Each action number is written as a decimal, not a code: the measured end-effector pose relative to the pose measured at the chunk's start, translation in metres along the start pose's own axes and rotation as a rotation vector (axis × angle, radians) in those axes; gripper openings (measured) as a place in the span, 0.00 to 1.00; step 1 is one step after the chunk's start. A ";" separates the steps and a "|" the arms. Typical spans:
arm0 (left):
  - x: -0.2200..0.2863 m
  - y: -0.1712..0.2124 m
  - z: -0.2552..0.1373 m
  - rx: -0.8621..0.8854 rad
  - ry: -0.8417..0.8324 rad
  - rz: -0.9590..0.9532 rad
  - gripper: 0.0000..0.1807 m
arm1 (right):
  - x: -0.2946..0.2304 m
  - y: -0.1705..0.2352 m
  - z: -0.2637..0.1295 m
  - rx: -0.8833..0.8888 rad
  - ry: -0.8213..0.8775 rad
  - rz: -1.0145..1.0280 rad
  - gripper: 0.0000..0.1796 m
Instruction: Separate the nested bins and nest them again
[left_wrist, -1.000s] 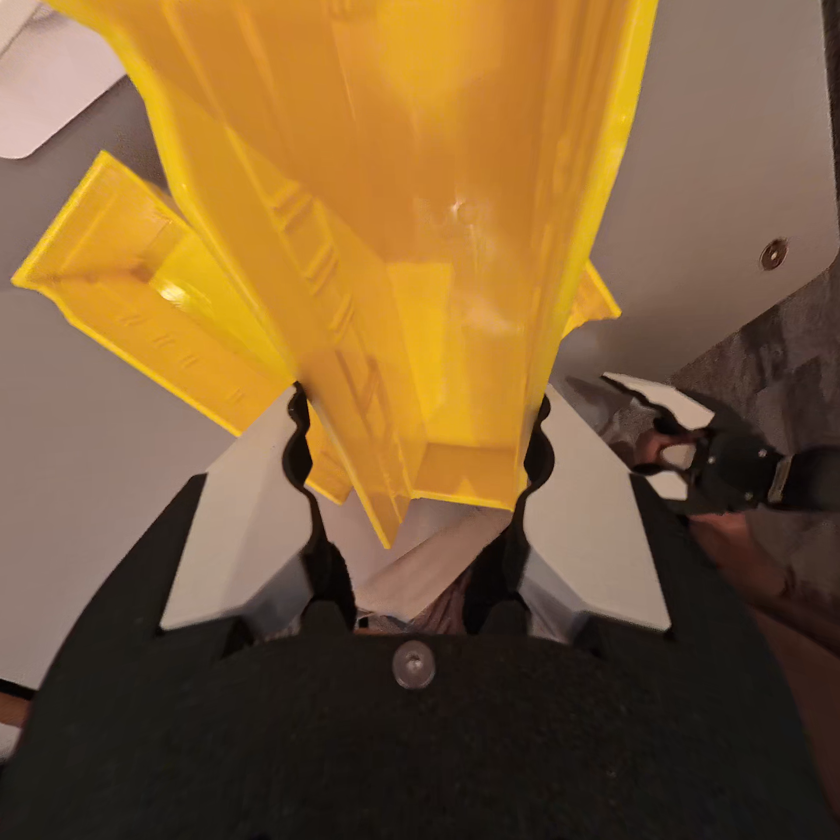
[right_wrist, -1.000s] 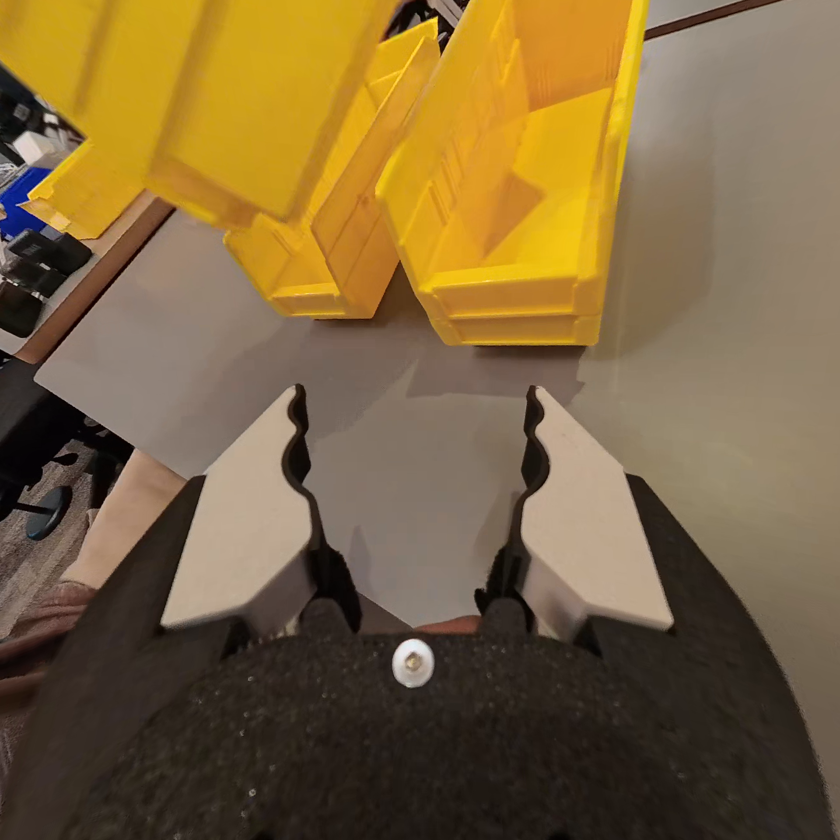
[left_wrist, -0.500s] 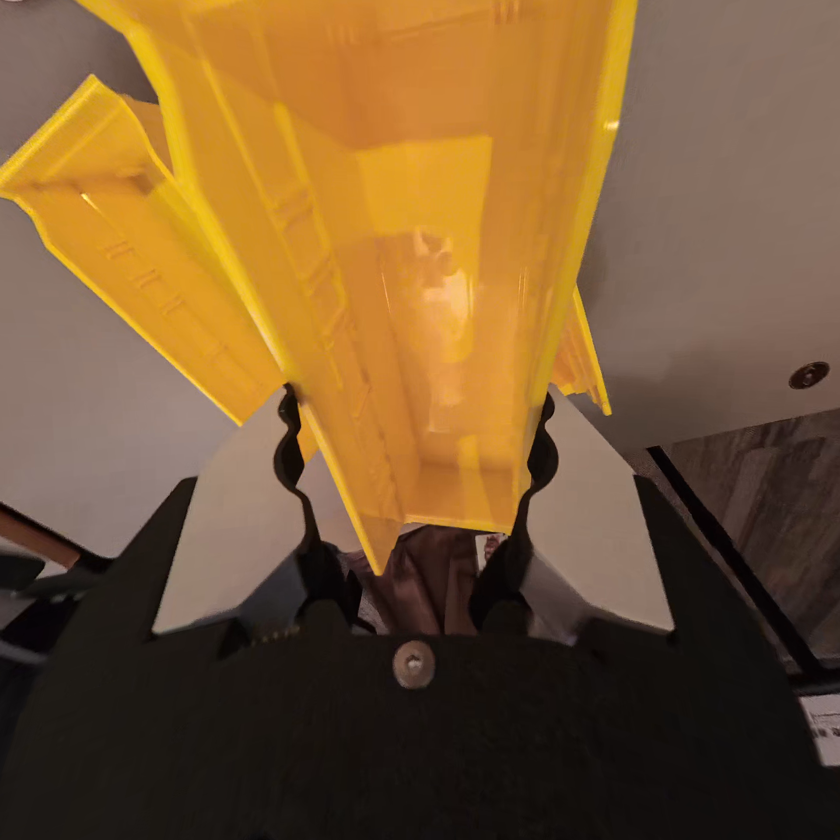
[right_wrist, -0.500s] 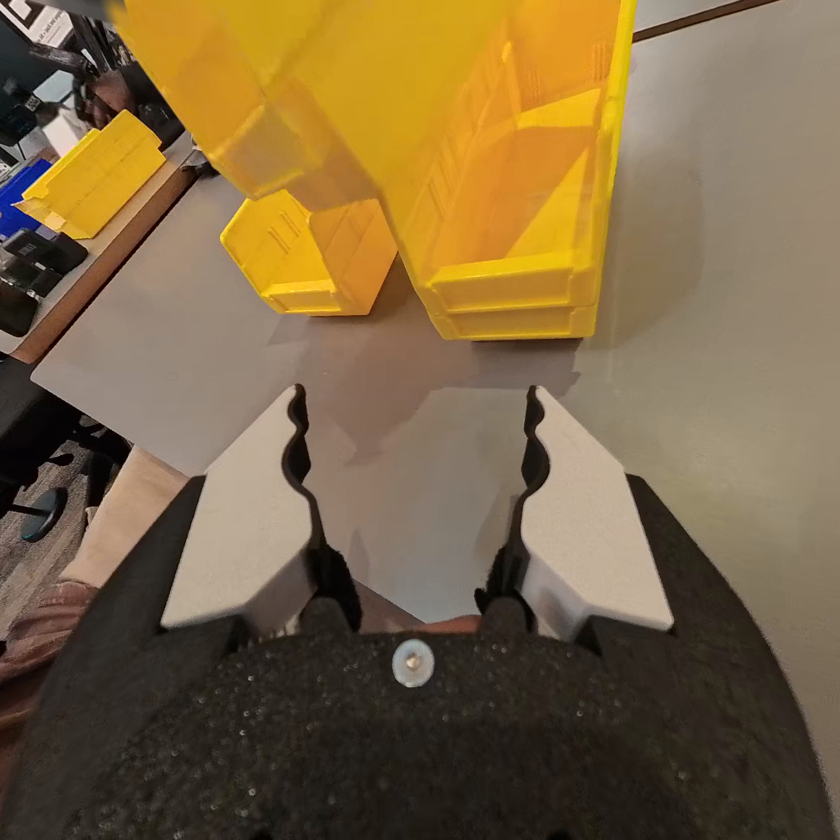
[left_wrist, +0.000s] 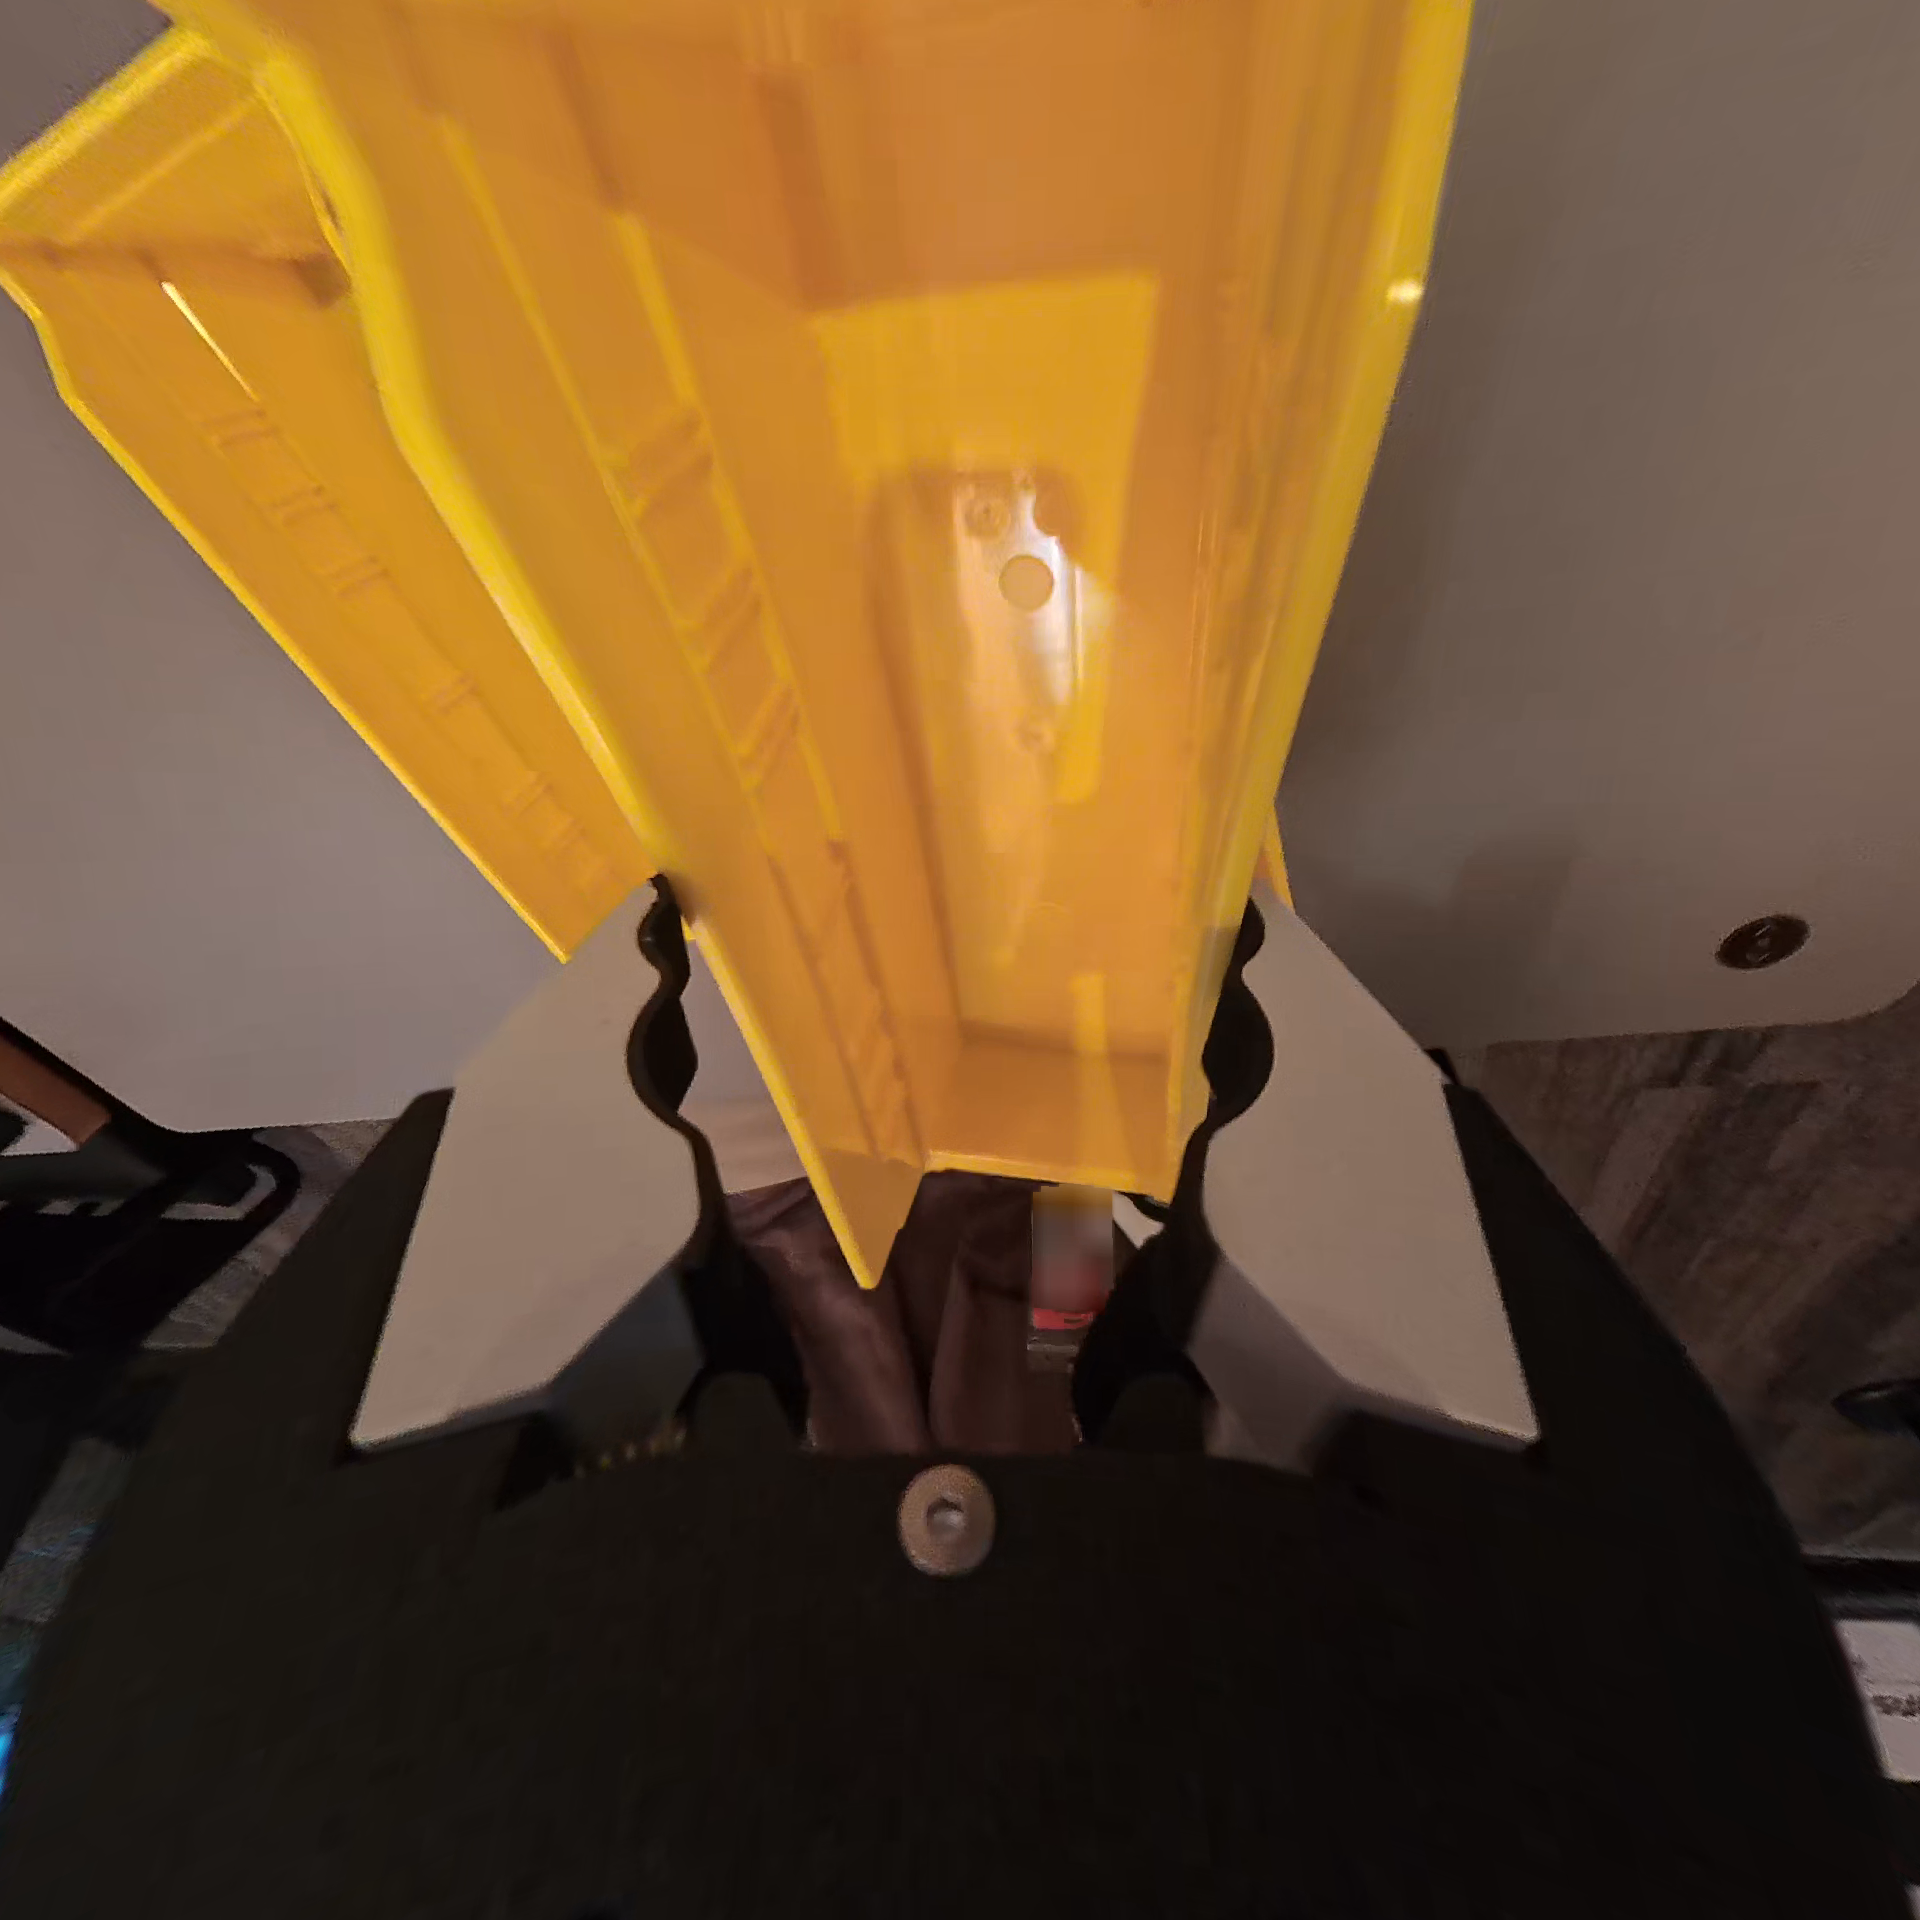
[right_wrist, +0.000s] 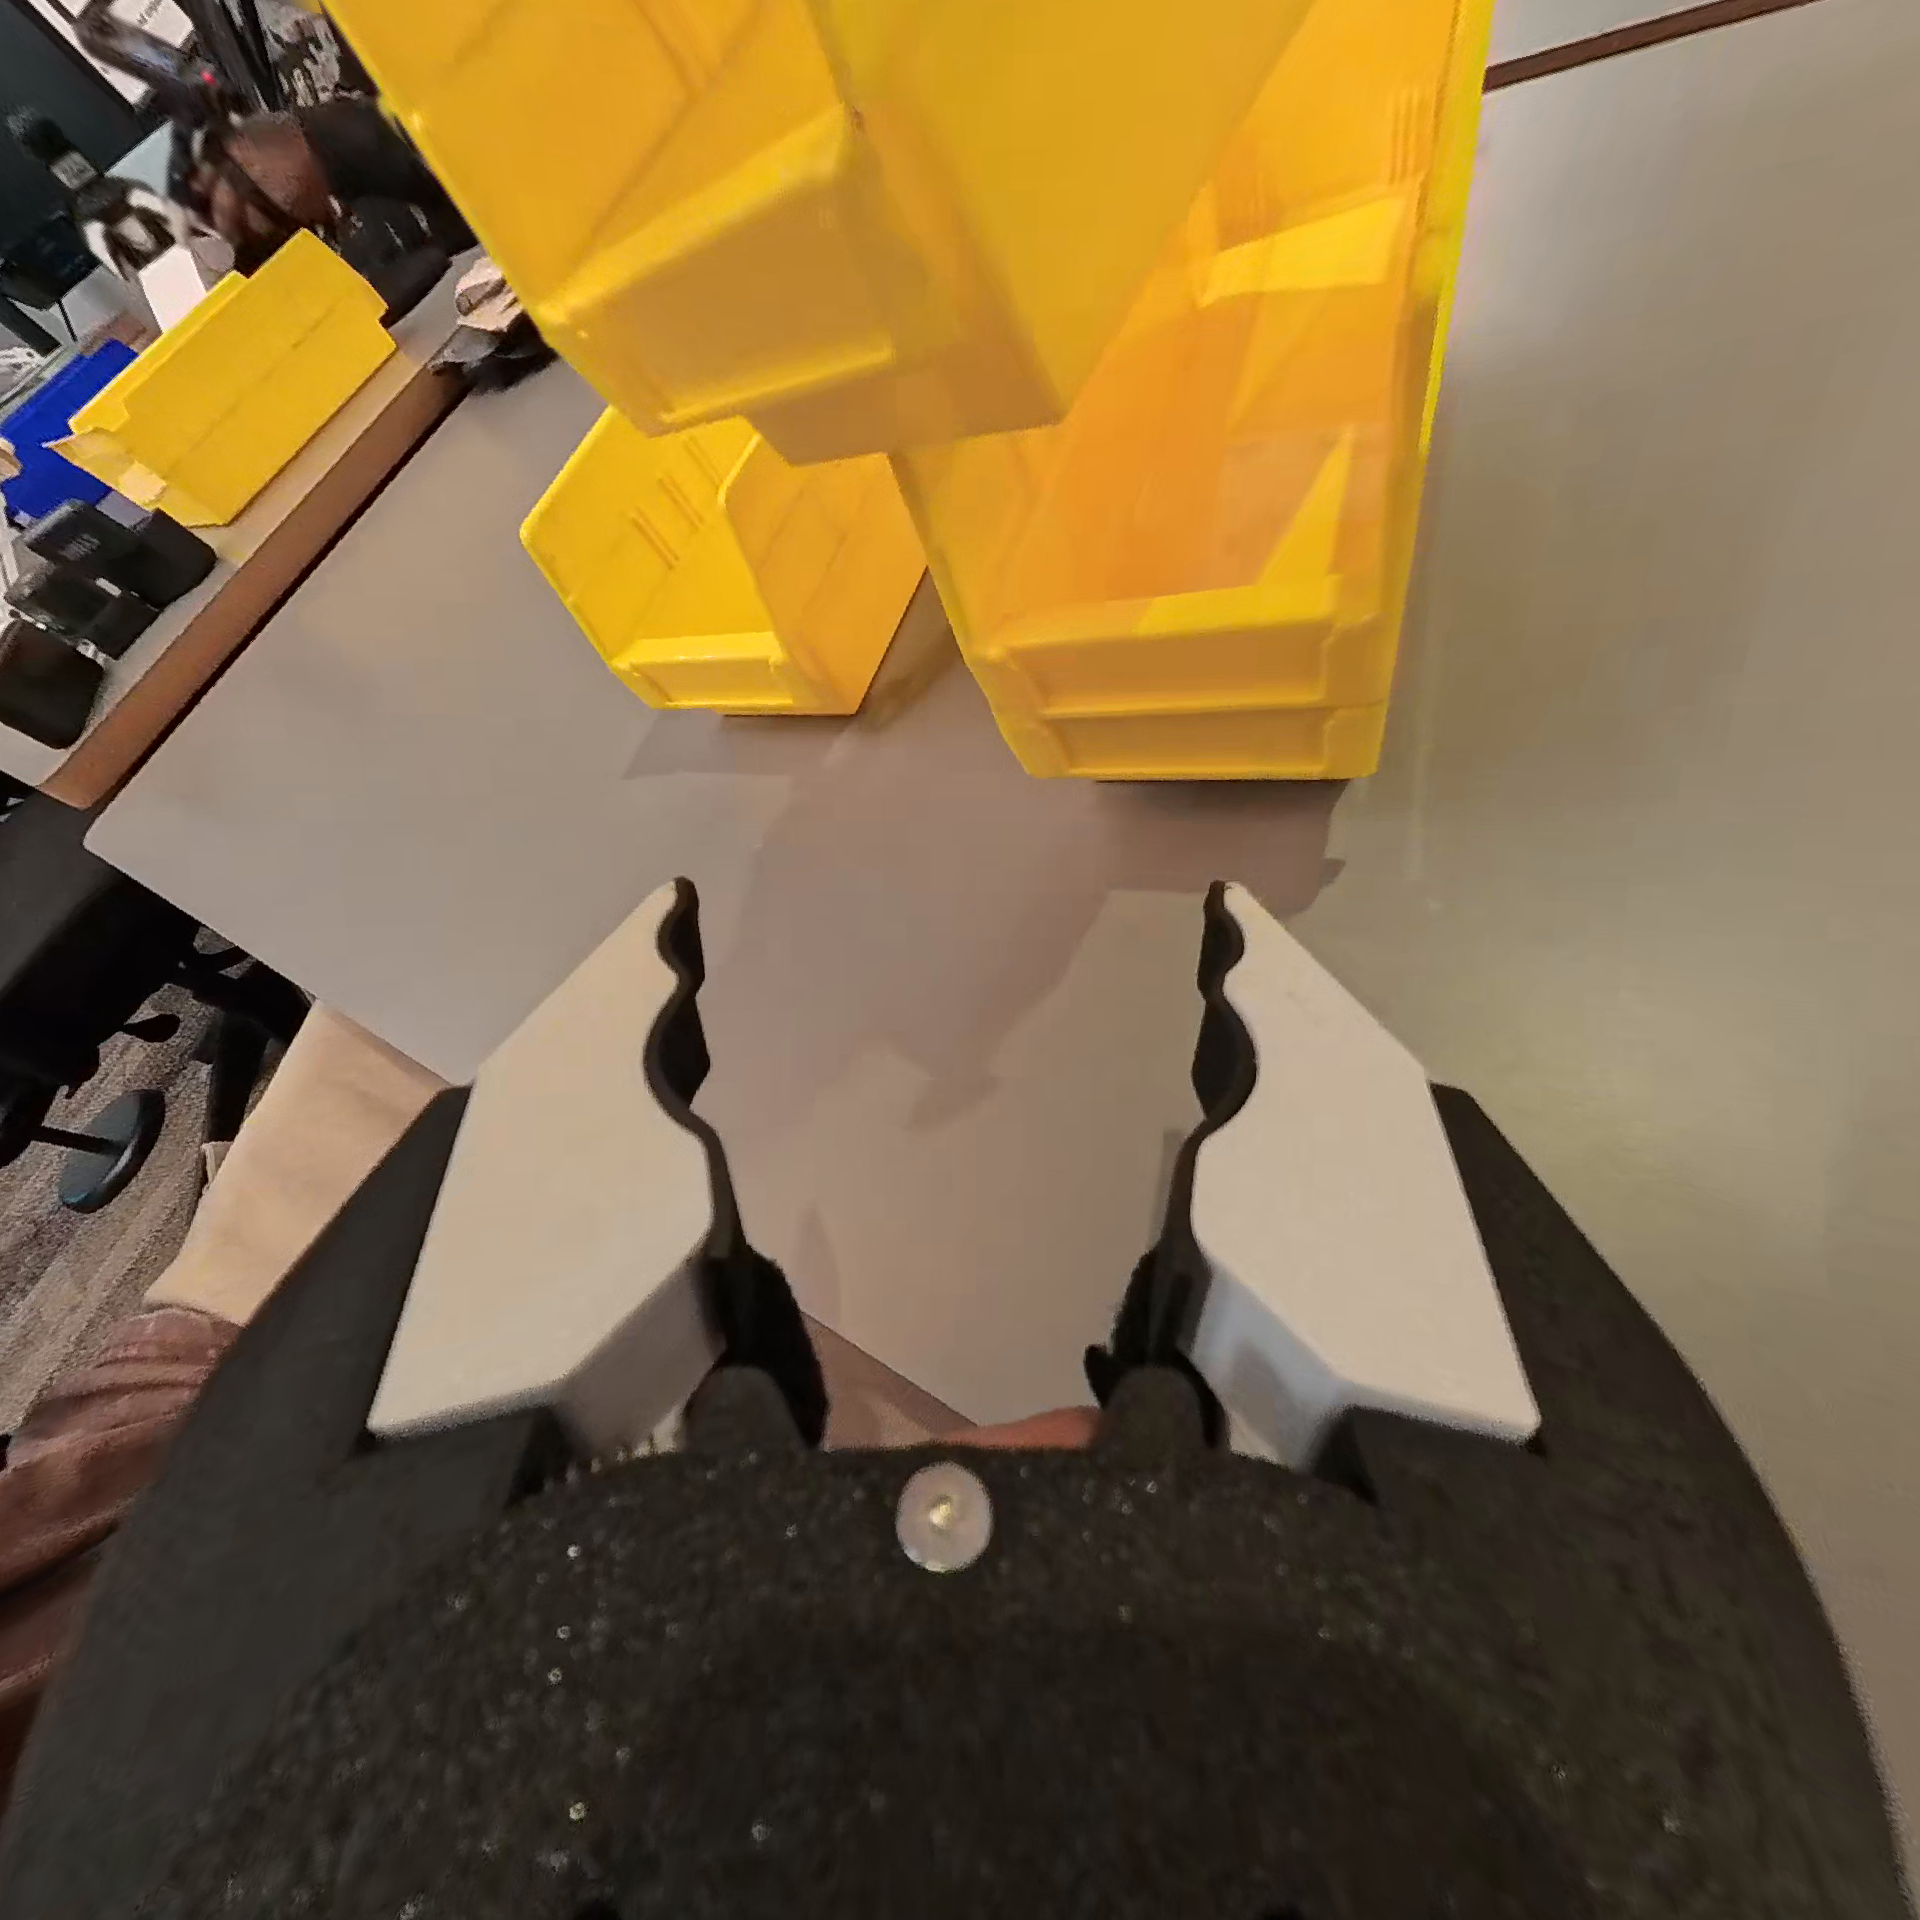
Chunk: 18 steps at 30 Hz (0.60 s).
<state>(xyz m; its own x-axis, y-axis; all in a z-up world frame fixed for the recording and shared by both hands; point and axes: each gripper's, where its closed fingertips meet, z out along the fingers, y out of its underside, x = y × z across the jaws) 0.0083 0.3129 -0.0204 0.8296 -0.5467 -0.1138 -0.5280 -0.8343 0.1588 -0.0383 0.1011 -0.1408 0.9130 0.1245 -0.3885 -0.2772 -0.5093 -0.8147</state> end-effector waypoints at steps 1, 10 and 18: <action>0.001 -0.001 0.002 0.002 0.009 -0.016 0.55 | 0.000 -0.001 -0.001 0.003 -0.001 0.002 0.53; 0.025 0.000 -0.002 -0.040 0.095 -0.080 0.54 | -0.001 -0.003 0.001 0.002 -0.015 -0.002 0.53; 0.005 -0.002 0.023 -0.070 0.096 -0.143 0.54 | 0.002 -0.002 0.001 -0.004 -0.025 0.028 0.53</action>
<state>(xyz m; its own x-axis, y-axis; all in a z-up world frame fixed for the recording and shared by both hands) 0.0092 0.3097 -0.0440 0.9105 -0.4108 -0.0462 -0.3924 -0.8940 0.2163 -0.0363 0.1031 -0.1398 0.8973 0.1316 -0.4214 -0.3010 -0.5160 -0.8020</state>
